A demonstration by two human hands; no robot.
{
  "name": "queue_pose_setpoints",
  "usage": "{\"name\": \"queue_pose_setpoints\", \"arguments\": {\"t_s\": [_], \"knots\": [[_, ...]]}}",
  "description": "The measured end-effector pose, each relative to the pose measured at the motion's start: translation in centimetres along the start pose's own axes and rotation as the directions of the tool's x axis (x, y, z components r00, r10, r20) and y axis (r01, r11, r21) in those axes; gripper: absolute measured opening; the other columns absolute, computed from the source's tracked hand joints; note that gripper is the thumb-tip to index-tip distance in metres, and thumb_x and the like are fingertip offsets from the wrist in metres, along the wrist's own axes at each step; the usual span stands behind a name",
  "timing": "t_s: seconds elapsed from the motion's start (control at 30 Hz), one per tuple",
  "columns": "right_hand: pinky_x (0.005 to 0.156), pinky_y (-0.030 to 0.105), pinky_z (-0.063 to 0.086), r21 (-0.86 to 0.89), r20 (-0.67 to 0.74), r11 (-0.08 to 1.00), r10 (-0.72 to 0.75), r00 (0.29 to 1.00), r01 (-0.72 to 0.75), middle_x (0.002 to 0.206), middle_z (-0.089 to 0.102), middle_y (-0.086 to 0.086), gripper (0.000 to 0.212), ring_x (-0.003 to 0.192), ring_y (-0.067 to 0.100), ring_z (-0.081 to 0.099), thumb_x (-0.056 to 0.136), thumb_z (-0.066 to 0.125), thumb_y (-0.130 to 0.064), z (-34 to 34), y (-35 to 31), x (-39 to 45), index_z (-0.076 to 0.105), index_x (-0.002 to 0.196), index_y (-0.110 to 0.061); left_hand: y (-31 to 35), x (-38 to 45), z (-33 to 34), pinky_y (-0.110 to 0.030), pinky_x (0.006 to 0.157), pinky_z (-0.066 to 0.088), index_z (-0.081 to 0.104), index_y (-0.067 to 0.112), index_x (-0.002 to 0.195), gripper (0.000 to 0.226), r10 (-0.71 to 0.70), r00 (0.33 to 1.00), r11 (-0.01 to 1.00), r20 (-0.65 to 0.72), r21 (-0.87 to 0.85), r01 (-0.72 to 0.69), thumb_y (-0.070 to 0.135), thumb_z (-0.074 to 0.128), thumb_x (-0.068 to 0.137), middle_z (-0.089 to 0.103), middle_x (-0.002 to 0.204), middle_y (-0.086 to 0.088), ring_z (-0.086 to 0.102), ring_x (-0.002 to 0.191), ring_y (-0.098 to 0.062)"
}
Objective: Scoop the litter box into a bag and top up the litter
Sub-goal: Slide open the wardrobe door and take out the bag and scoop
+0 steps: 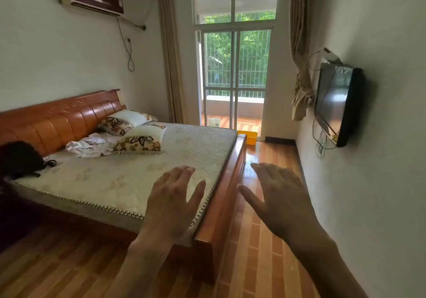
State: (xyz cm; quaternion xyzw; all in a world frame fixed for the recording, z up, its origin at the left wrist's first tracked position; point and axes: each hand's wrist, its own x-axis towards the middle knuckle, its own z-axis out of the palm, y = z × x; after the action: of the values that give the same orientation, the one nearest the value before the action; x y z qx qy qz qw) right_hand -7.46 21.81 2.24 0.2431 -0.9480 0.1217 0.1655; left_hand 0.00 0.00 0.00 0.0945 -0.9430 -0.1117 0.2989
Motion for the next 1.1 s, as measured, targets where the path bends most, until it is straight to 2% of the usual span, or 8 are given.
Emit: {"name": "queue_pose_setpoints", "arguments": {"t_s": [0.07,0.17,0.33,0.43,0.67,0.8,0.93,1.1], "knots": [[0.114,0.037,0.013,0.053,-0.027,0.998,-0.037,0.999,0.038,0.155,0.047,-0.002,0.081,0.144,0.022,0.043,0.089,0.024,-0.077,0.6,1.0,2.1,0.042,0.151,-0.030,0.2,1.6,1.0,-0.033,0.104,0.042,0.057,0.022,0.137,0.060,-0.043,0.999,0.999,-0.010,-0.011,0.043,0.060,0.030,0.100,0.061,0.139,0.003,0.055,0.128,-0.015],[0.114,0.034,0.005,0.081,-0.009,0.989,-0.126,0.992,0.126,0.163,0.033,-0.005,0.082,0.151,0.020,0.030,0.088,0.023,-0.077,2.1,1.7,5.6,0.030,0.157,-0.033,-0.1,3.6,2.3,-0.035,0.107,0.042,0.056,0.021,0.139,0.059,-0.098,0.994,0.994,-0.037,0.048,0.100,0.059,0.031,0.101,0.059,0.141,0.002,0.053,0.131,-0.016],[0.116,0.037,0.012,0.136,-0.027,0.958,-0.252,0.967,0.254,0.161,0.038,-0.004,0.077,0.149,0.021,0.035,0.093,0.028,-0.077,4.4,1.1,10.6,0.032,0.155,-0.032,-1.6,5.5,2.7,-0.036,0.110,0.040,0.055,0.021,0.141,0.059,-0.180,0.980,0.973,-0.082,0.133,0.189,0.059,0.031,0.102,0.057,0.143,0.003,0.052,0.132,-0.016],[0.115,0.035,0.010,0.163,-0.032,0.931,-0.326,0.945,0.327,0.161,0.037,-0.004,0.076,0.149,0.020,0.034,0.095,0.030,-0.074,5.4,-0.3,12.9,0.031,0.157,-0.031,-2.8,6.1,1.7,-0.039,0.111,0.041,0.054,0.021,0.142,0.062,-0.231,0.967,0.954,-0.107,0.168,0.247,0.061,0.028,0.101,0.057,0.144,0.001,0.051,0.134,-0.017],[0.117,0.031,0.007,0.237,-0.018,0.838,-0.503,0.864,0.492,0.162,0.034,-0.005,0.073,0.149,0.017,0.030,0.098,0.032,-0.070,8.6,-6.7,18.5,0.025,0.158,-0.029,-8.9,7.4,0.3,-0.036,0.112,0.038,0.053,0.022,0.143,0.063,-0.374,0.910,0.874,-0.178,0.262,0.410,0.063,0.028,0.103,0.058,0.144,0.002,0.051,0.134,-0.016],[0.123,0.037,0.016,0.273,-0.031,0.788,-0.565,0.824,0.551,0.162,0.034,-0.005,0.074,0.149,0.017,0.029,0.098,0.029,-0.071,11.4,-11.1,22.0,0.026,0.158,-0.028,-13.4,8.8,0.6,-0.037,0.114,0.036,0.053,0.022,0.144,0.059,-0.442,0.874,0.833,-0.202,0.270,0.483,0.059,0.034,0.103,0.058,0.145,0.001,0.050,0.136,-0.017],[0.123,0.040,0.025,0.278,-0.032,0.757,-0.608,0.793,0.591,0.159,0.039,-0.004,0.075,0.146,0.017,0.035,0.098,0.023,-0.073,14.1,-15.8,26.2,0.030,0.156,-0.027,-18.4,10.6,1.0,-0.039,0.111,0.040,0.054,0.020,0.143,0.058,-0.478,0.846,0.804,-0.237,0.270,0.530,0.058,0.037,0.102,0.060,0.141,-0.001,0.054,0.132,-0.019],[0.123,0.038,0.024,0.318,-0.038,0.717,-0.644,0.764,0.621,0.158,0.039,-0.008,0.072,0.146,0.015,0.034,0.097,0.029,-0.071,16.3,-21.9,31.6,0.031,0.156,-0.029,-25.2,13.2,0.0,-0.040,0.113,0.039,0.053,0.020,0.144,0.061,-0.504,0.817,0.776,-0.279,0.268,0.570,0.061,0.035,0.103,0.059,0.143,-0.002,0.054,0.134,-0.019]]}}
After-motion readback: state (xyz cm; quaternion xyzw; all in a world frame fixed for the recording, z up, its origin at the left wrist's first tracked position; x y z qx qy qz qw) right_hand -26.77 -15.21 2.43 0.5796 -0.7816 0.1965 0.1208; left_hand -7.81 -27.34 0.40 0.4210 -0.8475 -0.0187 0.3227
